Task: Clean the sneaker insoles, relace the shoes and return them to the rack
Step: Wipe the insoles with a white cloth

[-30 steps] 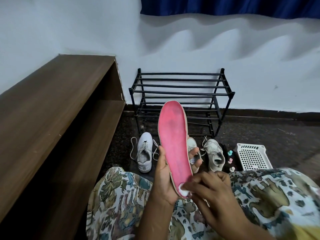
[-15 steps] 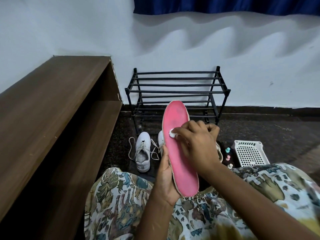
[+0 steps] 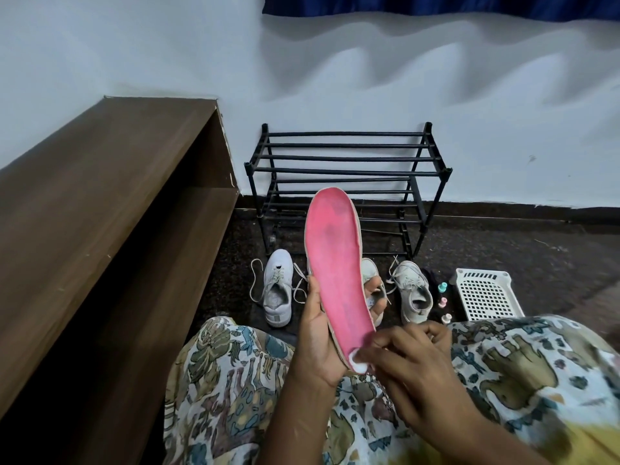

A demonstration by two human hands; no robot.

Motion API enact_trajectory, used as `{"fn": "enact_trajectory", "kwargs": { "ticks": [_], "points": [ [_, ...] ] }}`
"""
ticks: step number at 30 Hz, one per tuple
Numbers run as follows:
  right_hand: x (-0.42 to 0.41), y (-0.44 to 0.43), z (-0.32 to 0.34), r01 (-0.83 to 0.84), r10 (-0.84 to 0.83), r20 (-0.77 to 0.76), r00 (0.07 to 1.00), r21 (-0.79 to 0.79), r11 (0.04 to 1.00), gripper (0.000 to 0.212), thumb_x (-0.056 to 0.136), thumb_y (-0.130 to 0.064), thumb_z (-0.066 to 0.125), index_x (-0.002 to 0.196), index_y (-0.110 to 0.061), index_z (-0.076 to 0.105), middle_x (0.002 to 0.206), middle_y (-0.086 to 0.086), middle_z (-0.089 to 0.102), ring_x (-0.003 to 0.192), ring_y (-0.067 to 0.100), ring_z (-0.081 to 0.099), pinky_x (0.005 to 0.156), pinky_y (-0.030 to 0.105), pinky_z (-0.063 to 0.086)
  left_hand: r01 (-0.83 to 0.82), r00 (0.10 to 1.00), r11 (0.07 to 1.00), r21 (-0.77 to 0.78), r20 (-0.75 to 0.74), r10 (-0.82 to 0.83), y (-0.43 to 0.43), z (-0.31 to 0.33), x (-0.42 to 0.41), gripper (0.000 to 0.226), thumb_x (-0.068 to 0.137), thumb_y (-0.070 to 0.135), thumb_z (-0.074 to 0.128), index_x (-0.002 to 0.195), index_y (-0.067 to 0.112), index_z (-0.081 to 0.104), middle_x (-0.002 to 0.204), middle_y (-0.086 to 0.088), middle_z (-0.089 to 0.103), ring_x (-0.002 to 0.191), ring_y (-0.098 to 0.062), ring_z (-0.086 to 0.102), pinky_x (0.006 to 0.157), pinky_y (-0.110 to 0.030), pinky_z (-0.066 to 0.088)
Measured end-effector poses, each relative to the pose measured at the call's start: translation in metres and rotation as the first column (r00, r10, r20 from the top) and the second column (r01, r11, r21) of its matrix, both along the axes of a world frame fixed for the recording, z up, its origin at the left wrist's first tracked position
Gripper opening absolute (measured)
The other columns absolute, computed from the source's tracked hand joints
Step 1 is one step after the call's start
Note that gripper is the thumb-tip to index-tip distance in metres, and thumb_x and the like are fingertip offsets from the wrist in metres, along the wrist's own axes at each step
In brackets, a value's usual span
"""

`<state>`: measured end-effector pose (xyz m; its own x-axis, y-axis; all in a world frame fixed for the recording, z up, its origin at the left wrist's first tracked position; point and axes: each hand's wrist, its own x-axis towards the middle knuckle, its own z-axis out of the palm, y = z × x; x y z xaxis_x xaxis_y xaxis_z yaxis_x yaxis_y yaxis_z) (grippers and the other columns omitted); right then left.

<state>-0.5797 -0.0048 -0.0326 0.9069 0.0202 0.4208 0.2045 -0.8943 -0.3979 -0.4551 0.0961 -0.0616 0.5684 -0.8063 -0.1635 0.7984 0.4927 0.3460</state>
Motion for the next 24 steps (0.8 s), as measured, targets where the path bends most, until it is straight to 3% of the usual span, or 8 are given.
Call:
{"fn": "enact_trajectory", "kwargs": {
  "ticks": [6, 9, 10, 12, 14, 16, 20, 24],
  "points": [
    [-0.009, -0.013, -0.013, 0.004, -0.005, -0.003, 1.000, -0.166, 0.986, 0.028, 0.079, -0.022, 0.051, 0.100, -0.038, 0.060, 0.094, -0.018, 0.056, 0.089, 0.006, 0.049, 0.081, 0.038, 0.029, -0.112, 0.994, 0.992, -0.063, -0.022, 0.111, 0.004, 0.007, 0.005, 0.069, 0.059, 0.044, 0.085, 0.112, 0.004, 0.068, 0.101, -0.017, 0.070, 0.084, -0.030, 0.069, 0.076, -0.037, 0.058],
    [-0.006, -0.019, -0.011, 0.165, -0.158, -0.059, 0.986, 0.150, 0.975, 0.019, 0.083, -0.028, 0.049, 0.097, -0.037, 0.059, 0.095, -0.023, 0.055, 0.091, 0.001, 0.051, 0.082, 0.031, 0.035, -0.216, 0.972, 0.976, 0.037, -0.080, 0.219, 0.005, 0.007, 0.009, 0.068, 0.076, 0.050, 0.065, 0.128, 0.008, 0.057, 0.112, -0.018, 0.067, 0.099, -0.033, 0.065, 0.077, -0.040, 0.058],
    [-0.003, -0.019, -0.008, 0.222, -0.197, -0.103, 0.975, 0.353, 0.909, 0.015, 0.084, -0.033, 0.048, 0.093, -0.035, 0.060, 0.092, -0.019, 0.057, 0.085, 0.005, 0.054, 0.077, 0.030, 0.042, -0.247, 0.962, 0.967, 0.062, -0.100, 0.253, 0.004, 0.007, 0.010, 0.069, 0.078, 0.052, 0.060, 0.133, 0.011, 0.053, 0.121, -0.018, 0.063, 0.109, -0.033, 0.061, 0.079, -0.041, 0.058],
    [0.008, -0.021, -0.004, 0.316, -0.180, -0.261, 0.948, 0.724, 0.614, 0.015, 0.087, -0.032, 0.048, 0.088, -0.026, 0.061, 0.089, 0.003, 0.061, 0.076, 0.020, 0.058, 0.066, 0.036, 0.049, -0.284, 0.953, 0.956, 0.078, -0.088, 0.290, 0.001, 0.010, 0.009, 0.082, 0.066, 0.051, 0.076, 0.136, 0.015, 0.050, 0.133, -0.017, 0.056, 0.117, -0.033, 0.057, 0.077, -0.041, 0.058],
    [0.019, -0.019, -0.002, 0.439, -0.052, -0.445, 0.894, 0.846, 0.302, 0.016, 0.096, -0.015, 0.044, 0.095, -0.016, 0.059, 0.099, 0.024, 0.060, 0.079, 0.026, 0.059, 0.066, 0.034, 0.048, -0.332, 0.938, 0.935, 0.127, -0.058, 0.341, -0.004, 0.009, 0.009, 0.097, 0.052, 0.048, 0.087, 0.136, 0.019, 0.048, 0.129, -0.019, 0.058, 0.108, -0.033, 0.064, 0.073, -0.039, 0.057],
    [0.028, -0.011, -0.002, 0.499, 0.076, -0.509, 0.857, 0.858, 0.118, 0.023, 0.099, -0.008, 0.038, 0.107, -0.017, 0.058, 0.100, 0.019, 0.063, 0.073, 0.022, 0.060, 0.059, 0.028, 0.048, -0.432, 0.898, 0.873, 0.227, 0.016, 0.440, -0.011, -0.001, 0.009, 0.082, 0.068, 0.048, 0.077, 0.139, 0.026, 0.042, 0.130, -0.019, 0.057, 0.111, -0.034, 0.062, 0.079, -0.043, 0.056],
    [0.045, 0.004, -0.008, 0.520, 0.171, -0.512, 0.842, 0.854, -0.001, 0.024, 0.099, -0.029, 0.044, 0.113, -0.014, 0.057, 0.067, 0.002, 0.059, 0.057, 0.012, 0.050, 0.050, 0.023, 0.042, -0.598, 0.785, 0.663, 0.451, 0.162, 0.598, -0.028, -0.026, 0.011, 0.056, 0.098, 0.029, 0.044, 0.148, 0.033, 0.018, 0.145, -0.013, 0.043, 0.127, -0.031, 0.048, 0.105, -0.054, 0.039],
    [0.068, -0.013, -0.031, 0.635, 0.072, -0.634, 0.770, 0.772, 0.016, 0.017, 0.091, -0.006, 0.057, 0.108, -0.006, 0.056, 0.057, 0.004, 0.058, 0.046, 0.012, 0.050, 0.041, 0.021, 0.044, -0.567, 0.790, 0.627, 0.535, 0.138, 0.598, -0.043, -0.047, 0.012, 0.058, 0.100, 0.020, 0.041, 0.149, 0.028, 0.012, 0.145, -0.014, 0.039, 0.125, -0.030, 0.046, 0.109, -0.053, 0.034]
  ]
}}
